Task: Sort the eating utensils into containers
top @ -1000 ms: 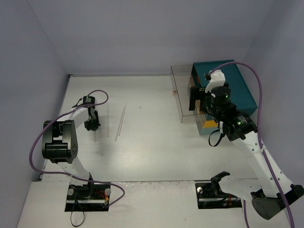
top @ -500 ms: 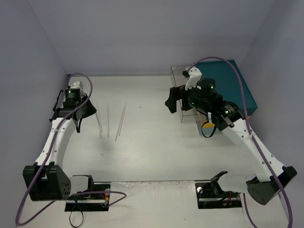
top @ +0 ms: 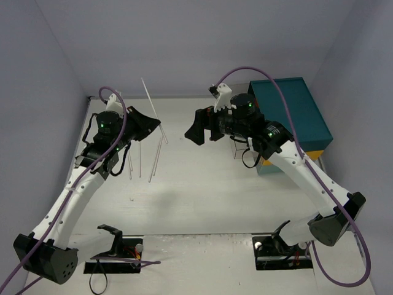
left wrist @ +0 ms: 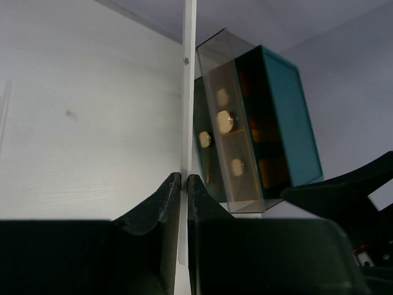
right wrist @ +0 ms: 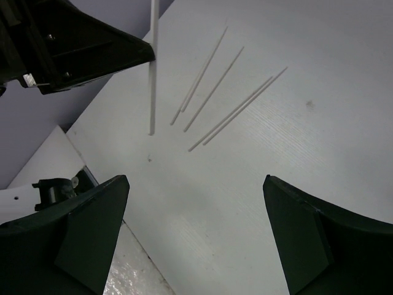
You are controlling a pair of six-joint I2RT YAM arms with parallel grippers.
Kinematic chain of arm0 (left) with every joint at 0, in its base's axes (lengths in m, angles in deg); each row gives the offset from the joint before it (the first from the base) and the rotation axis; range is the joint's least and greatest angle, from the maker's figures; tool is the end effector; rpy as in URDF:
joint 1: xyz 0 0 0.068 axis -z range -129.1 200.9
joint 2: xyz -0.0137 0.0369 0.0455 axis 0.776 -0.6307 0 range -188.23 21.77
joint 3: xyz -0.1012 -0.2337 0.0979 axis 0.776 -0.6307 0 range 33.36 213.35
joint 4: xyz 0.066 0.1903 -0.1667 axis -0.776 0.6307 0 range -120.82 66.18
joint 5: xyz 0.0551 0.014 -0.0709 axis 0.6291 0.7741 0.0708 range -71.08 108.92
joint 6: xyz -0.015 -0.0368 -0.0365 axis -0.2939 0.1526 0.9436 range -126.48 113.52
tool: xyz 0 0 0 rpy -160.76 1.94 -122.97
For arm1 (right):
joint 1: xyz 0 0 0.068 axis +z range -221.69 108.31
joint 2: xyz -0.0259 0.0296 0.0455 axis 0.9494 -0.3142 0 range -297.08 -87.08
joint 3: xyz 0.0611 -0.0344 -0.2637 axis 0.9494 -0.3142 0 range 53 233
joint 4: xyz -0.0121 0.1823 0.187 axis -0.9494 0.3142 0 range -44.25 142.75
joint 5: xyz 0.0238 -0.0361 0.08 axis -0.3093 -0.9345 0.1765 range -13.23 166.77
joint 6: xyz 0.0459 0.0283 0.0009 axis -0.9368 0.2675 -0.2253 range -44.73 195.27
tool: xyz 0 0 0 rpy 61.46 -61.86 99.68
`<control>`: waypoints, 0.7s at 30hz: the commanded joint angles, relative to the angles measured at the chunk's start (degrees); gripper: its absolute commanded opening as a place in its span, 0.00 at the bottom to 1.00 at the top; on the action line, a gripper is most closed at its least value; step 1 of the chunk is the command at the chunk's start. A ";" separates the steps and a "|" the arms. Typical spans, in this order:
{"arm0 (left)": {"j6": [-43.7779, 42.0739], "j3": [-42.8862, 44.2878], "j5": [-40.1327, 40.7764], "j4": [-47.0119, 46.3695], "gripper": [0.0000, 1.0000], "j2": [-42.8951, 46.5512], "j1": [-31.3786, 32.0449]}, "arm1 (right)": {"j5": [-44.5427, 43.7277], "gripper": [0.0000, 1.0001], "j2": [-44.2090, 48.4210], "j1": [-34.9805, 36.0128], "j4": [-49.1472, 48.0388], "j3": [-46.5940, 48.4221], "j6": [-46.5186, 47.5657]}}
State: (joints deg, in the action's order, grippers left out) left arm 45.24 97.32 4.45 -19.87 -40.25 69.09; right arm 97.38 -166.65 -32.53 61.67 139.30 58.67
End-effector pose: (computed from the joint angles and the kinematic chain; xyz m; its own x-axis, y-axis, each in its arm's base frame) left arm 0.2310 -0.0854 0.3979 -0.5135 -0.6313 -0.5812 0.2158 0.5605 -0.7995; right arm 0.2359 0.2082 0.4444 -0.3644 0.0480 -0.9300 -0.7893 0.5139 0.3358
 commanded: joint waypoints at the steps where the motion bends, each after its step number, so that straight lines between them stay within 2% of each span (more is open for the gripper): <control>1: 6.04 1.50 2.47 -12.85 0.00 0.32 4.17 | 3.36 0.85 -1.38 2.38 -5.73 3.47 -1.87; 7: 5.30 2.76 5.00 -15.25 0.00 -1.10 9.71 | 3.60 0.78 -3.23 4.28 -6.52 4.57 -3.44; 21: 4.71 4.15 5.93 -16.09 0.00 -2.81 14.58 | 0.31 0.39 -4.73 4.70 -7.03 3.74 -3.28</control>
State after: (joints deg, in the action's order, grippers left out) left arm 49.64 97.97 9.98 -29.84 -43.15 82.38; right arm 98.66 -170.86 -28.09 59.18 141.27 55.35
